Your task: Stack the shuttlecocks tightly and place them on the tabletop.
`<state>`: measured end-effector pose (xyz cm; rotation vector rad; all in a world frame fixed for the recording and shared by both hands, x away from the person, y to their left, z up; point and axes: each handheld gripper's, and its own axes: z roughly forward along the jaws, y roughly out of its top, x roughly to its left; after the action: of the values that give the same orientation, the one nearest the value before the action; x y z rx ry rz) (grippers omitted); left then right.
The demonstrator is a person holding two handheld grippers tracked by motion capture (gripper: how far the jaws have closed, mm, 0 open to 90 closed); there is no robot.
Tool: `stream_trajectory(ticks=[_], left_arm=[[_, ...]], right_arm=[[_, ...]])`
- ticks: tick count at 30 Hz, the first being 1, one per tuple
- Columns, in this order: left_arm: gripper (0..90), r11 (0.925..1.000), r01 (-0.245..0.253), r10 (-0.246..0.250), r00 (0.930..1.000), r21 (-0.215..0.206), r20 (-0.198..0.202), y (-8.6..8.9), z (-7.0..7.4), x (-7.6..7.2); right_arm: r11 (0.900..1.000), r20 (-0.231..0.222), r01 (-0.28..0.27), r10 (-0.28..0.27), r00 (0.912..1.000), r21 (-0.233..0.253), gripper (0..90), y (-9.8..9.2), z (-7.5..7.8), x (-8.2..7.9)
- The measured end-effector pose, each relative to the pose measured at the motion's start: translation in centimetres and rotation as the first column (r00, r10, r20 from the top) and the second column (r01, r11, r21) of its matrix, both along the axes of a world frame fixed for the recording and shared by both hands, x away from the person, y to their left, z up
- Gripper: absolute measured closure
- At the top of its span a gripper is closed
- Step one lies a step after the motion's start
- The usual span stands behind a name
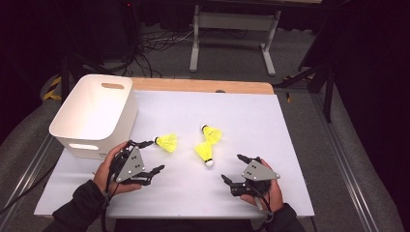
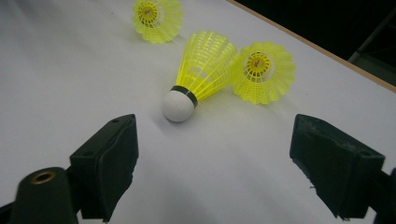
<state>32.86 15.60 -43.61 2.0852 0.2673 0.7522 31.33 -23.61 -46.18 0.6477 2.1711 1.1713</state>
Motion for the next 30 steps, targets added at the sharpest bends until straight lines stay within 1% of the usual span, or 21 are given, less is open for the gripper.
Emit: stream_trajectory(ticks=[1, 2, 4, 6, 10, 12, 13, 15, 18, 20, 21, 22, 24, 25, 28, 30], left_arm=[[20.0, 1.0, -0.006, 0.006, 1.0, -0.001, 0.0, 0.3, -0.2, -0.2], [19.7, 0.9999, -0.004, 0.004, 1.0, -0.015, -0.009, 0.7, -0.4, -0.3], [19.6, 0.9992, -0.009, 0.008, 0.9999, -0.04, -0.014, 1.4, -0.7, -0.5], [19.1, 0.9984, -0.014, 0.013, 0.9997, -0.054, -0.023, 1.9, -0.9, -0.8], [18.2, 0.9977, -0.015, 0.013, 0.9993, -0.066, -0.034, 2.9, -1.3, -1.2], [17.9, 0.9969, -0.019, 0.015, 0.9987, -0.076, -0.048, 3.4, -1.7, -1.4], [17.9, 0.9966, -0.021, 0.017, 0.9987, -0.079, -0.048, 3.7, -1.8, -1.5], [17.9, 0.9943, -0.033, 0.028, 0.9981, -0.102, -0.054, 4.3, -2.2, -1.7], [17.4, 0.9927, -0.042, 0.035, 0.9975, -0.113, -0.062, 5.2, -2.6, -2.0], [17.4, 0.9891, -0.057, 0.046, 0.9958, -0.136, -0.079, 5.9, -2.9, -2.2], [17.0, 0.9883, -0.066, 0.054, 0.9947, -0.137, -0.088, 6.3, -3.1, -2.3], [16.7, 0.9883, -0.066, 0.054, 0.9947, -0.137, -0.088, 6.3, -3.1, -2.3], [16.3, 0.9884, -0.081, 0.07, 0.9931, -0.128, -0.094, 7.1, -3.4, -2.6], [16.0, 0.9871, -0.093, 0.08, 0.9916, -0.131, -0.102, 7.5, -3.6, -2.7], [15.2, 0.9841, -0.115, 0.101, 0.9889, -0.136, -0.109, 8.6, -3.8, -3.1], [14.5, 0.981, -0.127, 0.11, 0.9869, -0.146, -0.117, 9.2, -3.9, -3.3]], right_arm=[[1.0, 0.0, -0.001, 0.001, 1.0, 0.0, 16.3, 0.0, 0.0, 0.0], [1.0, 0.0, -0.001, 0.001, 1.0, 0.002, 16.3, 0.1, 0.0, 0.1], [1.0, 0.001, -0.001, 0.001, 1.0, 0.004, 16.3, 0.2, 0.0, 0.1], [1.0, -0.001, 0.0, 0.0, 1.0, -0.001, 16.3, 0.2, 0.0, 0.1], [1.0, -0.006, 0.003, -0.003, 1.0, -0.002, 16.3, 0.3, -0.1, 0.1], [1.0, -0.01, 0.003, -0.003, 0.9999, -0.002, 16.1, 0.4, -0.1, 0.1], [1.0, -0.009, 0.004, -0.004, 1.0, -0.005, 15.9, 0.4, -0.1, 0.1], [1.0, -0.011, 0.004, -0.004, 0.9999, -0.006, 15.5, 0.4, -0.2, 0.1], [1.0, -0.014, 0.006, -0.006, 0.9999, -0.004, 14.9, 0.5, -0.2, 0.2], [1.0, -0.012, 0.008, -0.008, 0.9999, -0.001, 14.6, 0.5, -0.2, 0.2], [1.0, -0.012, 0.01, -0.01, 0.9999, -0.001, 14.6, 0.4, -0.2, 0.2], [1.0, -0.012, 0.01, -0.01, 0.9999, -0.001, 14.6, 0.4, -0.2, 0.2], [1.0, -0.012, 0.014, -0.014, 0.9998, -0.001, 14.1, 0.4, -0.2, 0.2], [1.0, -0.012, 0.015, -0.015, 0.9998, -0.001, 14.1, 0.4, -0.2, 0.2], [1.0, -0.014, 0.012, -0.012, 0.9998, -0.002, 14.1, 0.5, -0.2, 0.2], [1.0, -0.016, 0.007, -0.007, 0.9998, -0.008, 14.3, 0.6, -0.2, 0.2]])
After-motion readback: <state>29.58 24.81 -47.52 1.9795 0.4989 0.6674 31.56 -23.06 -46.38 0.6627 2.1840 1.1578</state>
